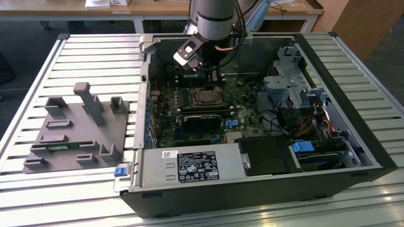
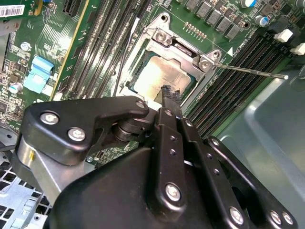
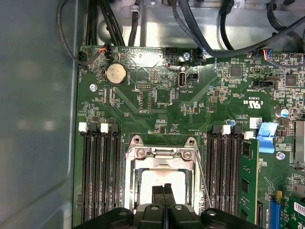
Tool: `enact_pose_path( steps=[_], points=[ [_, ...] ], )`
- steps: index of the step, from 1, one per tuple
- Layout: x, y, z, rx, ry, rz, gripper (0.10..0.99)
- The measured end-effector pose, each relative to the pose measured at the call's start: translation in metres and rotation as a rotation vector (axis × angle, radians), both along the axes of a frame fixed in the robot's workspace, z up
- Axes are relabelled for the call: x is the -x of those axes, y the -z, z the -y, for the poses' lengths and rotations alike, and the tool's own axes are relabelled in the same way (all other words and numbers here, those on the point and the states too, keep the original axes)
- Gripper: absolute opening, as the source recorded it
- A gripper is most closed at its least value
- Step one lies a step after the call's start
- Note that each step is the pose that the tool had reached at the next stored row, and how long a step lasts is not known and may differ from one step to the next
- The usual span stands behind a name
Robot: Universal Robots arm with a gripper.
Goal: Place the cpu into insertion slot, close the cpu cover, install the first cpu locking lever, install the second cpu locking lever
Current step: 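Install the first cpu locking lever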
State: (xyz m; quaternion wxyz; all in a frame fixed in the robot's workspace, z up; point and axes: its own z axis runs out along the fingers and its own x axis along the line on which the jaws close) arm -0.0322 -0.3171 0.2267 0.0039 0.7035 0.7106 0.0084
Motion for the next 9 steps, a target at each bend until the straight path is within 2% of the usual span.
enact_pose_path(
  steps=[9],
  points=[
    [0.0000,-0.0009,0.0000,0.000,0.000,0.0002,0.106]
  ],
)
